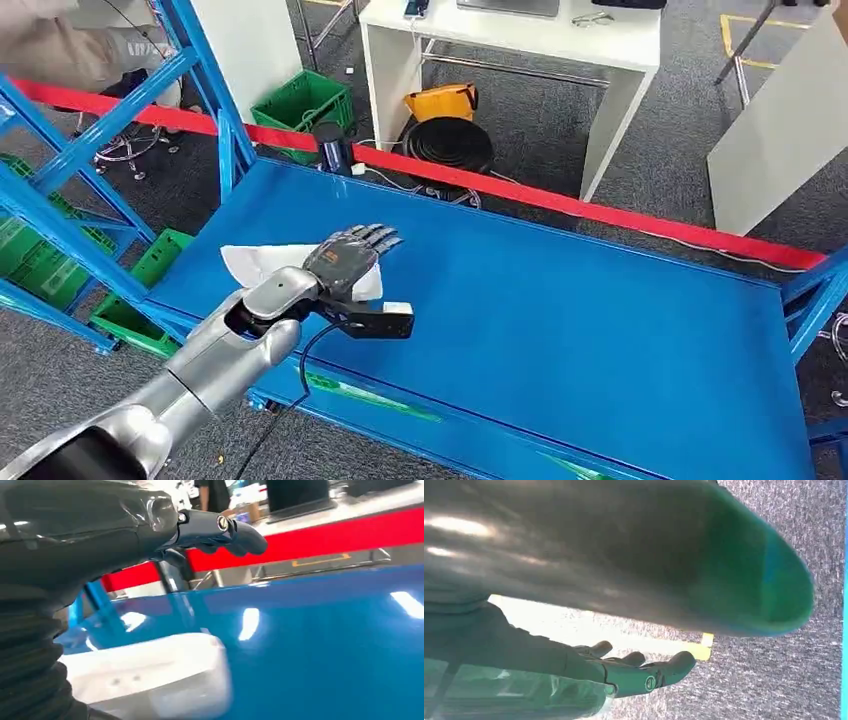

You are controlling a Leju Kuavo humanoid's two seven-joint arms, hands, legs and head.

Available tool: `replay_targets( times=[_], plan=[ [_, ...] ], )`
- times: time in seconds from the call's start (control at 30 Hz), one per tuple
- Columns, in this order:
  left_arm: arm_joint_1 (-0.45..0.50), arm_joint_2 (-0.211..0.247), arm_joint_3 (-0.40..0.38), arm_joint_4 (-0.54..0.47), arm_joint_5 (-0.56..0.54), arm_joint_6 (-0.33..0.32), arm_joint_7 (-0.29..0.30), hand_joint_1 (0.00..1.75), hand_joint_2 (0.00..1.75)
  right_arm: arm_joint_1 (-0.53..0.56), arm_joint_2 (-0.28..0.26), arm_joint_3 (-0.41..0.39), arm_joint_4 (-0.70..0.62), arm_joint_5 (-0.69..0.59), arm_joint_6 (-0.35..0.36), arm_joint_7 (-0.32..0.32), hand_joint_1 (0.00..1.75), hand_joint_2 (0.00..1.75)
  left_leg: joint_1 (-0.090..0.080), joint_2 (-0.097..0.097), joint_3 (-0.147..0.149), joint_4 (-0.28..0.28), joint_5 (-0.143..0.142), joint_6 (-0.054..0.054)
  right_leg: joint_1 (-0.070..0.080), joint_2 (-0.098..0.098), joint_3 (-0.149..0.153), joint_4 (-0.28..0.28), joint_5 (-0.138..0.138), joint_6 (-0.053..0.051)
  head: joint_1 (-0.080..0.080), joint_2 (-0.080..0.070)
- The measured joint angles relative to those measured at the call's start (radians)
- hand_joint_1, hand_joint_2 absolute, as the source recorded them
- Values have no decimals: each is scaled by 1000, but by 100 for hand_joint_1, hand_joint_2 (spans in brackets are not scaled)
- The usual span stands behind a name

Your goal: Take the parts from the cabinet and place them on the table.

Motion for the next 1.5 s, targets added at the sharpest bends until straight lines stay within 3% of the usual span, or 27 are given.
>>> replay_targets(
  times=[0.07,0.13,0.2,0.23,0.27,0.33,0.4,0.47,0.5,0.6,0.63,0.7,0.77,0.8,0.83,0.93,0.97,1.0,1.1,1.13,1.17,1.2,1.27,1.3,1.37,1.43,1.5],
  plan=[
    [1,0,10,21,-3,6,2,0,175,1,-2,-3,0,0,-3,0,0,0,-2,0,-2,0,1,1,-4,0,-83,175,-68,-7,2,0],
    [10,0,20,38,-3,13,2,0,175,3,-3,-4,0,0,-5,0,0,0,-2,0,-3,1,0,1,-7,-1,-133,274,-90,4,3,0],
    [15,0,30,48,-2,19,2,0,175,3,-5,-5,0,0,-5,0,0,0,0,-3,-2,5,-1,-2,-15,-2,-87,179,-43,30,3,0],
    [16,0,37,51,1,26,2,0,175,2,-8,-5,0,0,-5,0,0,0,2,-5,-3,14,-6,-10,-20,-5,-27,57,4,46,3,0],
    [15,0,43,53,3,29,2,0,175,1,-9,-5,0,0,-5,0,0,0,3,-6,-4,24,-13,-17,-24,-9,18,-29,29,52,3,0],
    [18,2,59,54,6,33,2,0,175,0,-8,-5,0,0,-5,1,0,0,-4,-8,-14,39,-20,-28,-17,-5,22,-30,23,24,0,0],
    [24,3,73,54,10,37,3,0,175,1,-9,-5,0,0,-6,3,0,0,-2,-7,-14,36,-17,-33,-12,-4,20,-27,22,16,1,0],
    [30,8,92,55,15,40,6,0,175,3,-10,-5,0,0,-6,3,0,0,4,-6,-23,47,-30,-44,-22,-2,22,-31,27,4,1,0],
    [29,11,98,55,16,42,6,0,175,2,-10,-5,0,0,-6,3,0,0,5,-6,-39,87,-59,-51,-22,-2,22,-31,28,-2,-3,0],
    [35,17,107,56,16,44,6,0,175,2,-8,-5,0,0,-6,3,0,0,9,-4,-145,313,-158,-62,-18,-3,20,-31,27,-10,-3,0],
    [40,18,108,57,16,44,6,0,175,2,-8,-5,0,0,-6,4,0,0,10,-3,-166,354,-165,-63,-17,-3,20,-31,27,-10,-2,0],
    [46,19,110,57,16,44,6,0,175,2,-9,-5,0,0,-6,4,0,0,9,-3,-141,298,-115,-54,-14,-1,23,-31,27,-10,-3,0],
    [43,19,116,57,16,44,6,0,175,2,-8,-5,0,0,-6,4,0,0,4,-4,-48,110,-24,-32,-9,2,27,-31,27,-10,-3,0],
    [41,20,122,57,16,45,6,0,175,2,-3,-5,0,0,-6,4,0,0,-2,-4,-18,56,-30,-17,-13,3,26,-32,27,-9,0,0],
    [40,20,123,57,16,45,6,0,175,0,-4,-6,0,0,-7,4,0,0,-5,-2,-16,46,-29,-14,-5,2,20,-33,29,-6,0,0],
    [41,20,124,57,16,45,6,0,175,2,1,-6,0,0,-7,6,0,0,-13,-2,-16,39,-26,-10,-10,1,23,-42,35,5,-2,0],
    [41,20,127,56,16,45,6,0,175,2,0,-6,0,0,-7,6,0,0,-5,-1,2,12,-12,-5,3,-1,18,-36,26,10,-2,0],
    [40,20,126,56,16,45,7,0,175,3,-1,-6,0,0,-7,6,0,0,-3,3,8,5,-8,-6,-4,-6,10,-20,19,10,-1,0],
    [42,17,125,56,16,45,7,0,175,2,-4,-6,0,0,-7,6,0,0,-3,3,5,2,-3,1,-3,-6,-99,218,-82,-3,0,0],
    [46,17,125,56,16,45,7,0,175,3,-4,-6,0,0,-7,6,0,0,-4,3,5,2,-3,1,-3,-6,-127,275,-96,1,1,0],
    [49,17,125,56,16,45,7,0,175,4,-5,-6,0,0,-7,6,0,0,-4,2,5,3,-4,1,-6,-6,-133,281,-92,9,0,0],
    [50,17,125,56,16,45,7,0,175,4,-5,-6,0,0,-7,6,0,0,-4,1,5,4,-4,0,-9,-6,-114,237,-68,22,0,0],
    [48,17,125,56,16,45,7,0,175,3,-8,-6,0,0,-7,6,0,0,-1,-2,5,12,-9,-7,-15,-8,-21,46,8,45,0,0],
    [47,17,125,56,16,45,7,0,175,2,-9,-6,0,0,-7,6,0,0,-2,-2,2,21,-14,-14,-17,-10,19,-37,29,46,1,0],
    [47,18,125,56,16,45,7,0,175,1,-9,-6,0,0,-7,6,0,0,-9,-4,-5,30,-19,-24,-12,-7,22,-37,31,20,-1,0],
    [48,17,125,56,16,45,7,0,175,2,-10,-6,0,0,-7,7,0,0,-6,-3,-5,28,-17,-29,-6,-6,20,-37,31,10,0,0],
    [47,18,126,56,16,45,7,0,175,2,-10,-6,0,0,-7,8,0,0,-1,-3,-17,46,-35,-40,-20,-5,23,-42,37,-1,0,0]
  ],
)
